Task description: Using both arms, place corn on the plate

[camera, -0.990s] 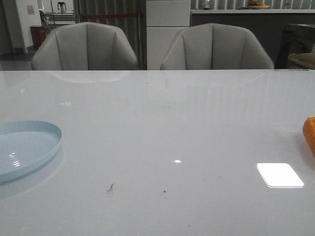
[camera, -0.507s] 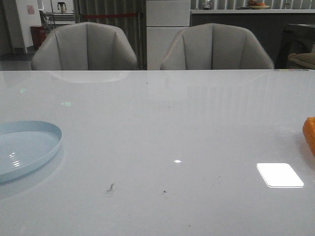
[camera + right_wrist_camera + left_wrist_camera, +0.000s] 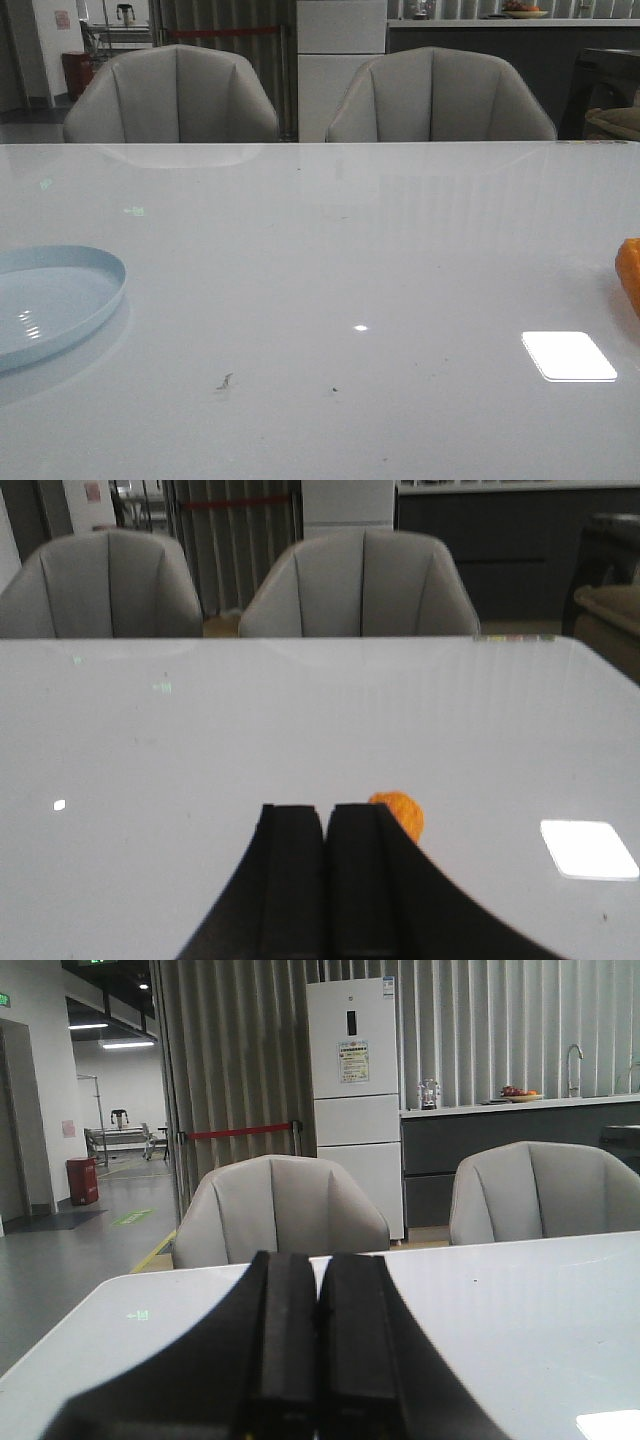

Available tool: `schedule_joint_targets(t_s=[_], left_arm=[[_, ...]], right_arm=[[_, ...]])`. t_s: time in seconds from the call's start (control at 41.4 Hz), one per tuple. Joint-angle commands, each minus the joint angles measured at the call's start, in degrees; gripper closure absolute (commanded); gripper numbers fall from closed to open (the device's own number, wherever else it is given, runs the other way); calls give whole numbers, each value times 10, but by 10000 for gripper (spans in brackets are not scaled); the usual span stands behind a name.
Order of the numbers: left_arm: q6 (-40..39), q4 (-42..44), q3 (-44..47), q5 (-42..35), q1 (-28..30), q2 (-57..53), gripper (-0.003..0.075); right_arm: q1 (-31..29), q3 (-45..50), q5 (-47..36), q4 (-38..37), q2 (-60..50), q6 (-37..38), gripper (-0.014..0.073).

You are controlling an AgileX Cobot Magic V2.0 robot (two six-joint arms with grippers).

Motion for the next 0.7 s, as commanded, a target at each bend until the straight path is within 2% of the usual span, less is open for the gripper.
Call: schedule_joint_targets(t_s=[0.0,0.072,0.217,0.314,0.459,0.531,0.676], left_arm=[[-7,-5,-9,-38,0,-9,631],[-7,-5,-28,-7,0,-8,631],[-7,-1,-78,26,0,12,631],[-7,-1,-115,31,0,50,631],[-7,-1,-172,33,0,135,631],[-7,-1,-208,33,0,189,631],[-7,-1,-289,33,0,298,631]], right_arm=[[-2,-13,-130,0,-12,-2,536],[-2,-15,-176,7,-12,0,536],[-2,-45,-158,50,-12,33,536],[-2,-81,-103,50,-11,33,535],[-2,-165,53,50,37,32,535],[-2,-206,70,50,77,32,535],[-2,-291,47,50,191,32,535]])
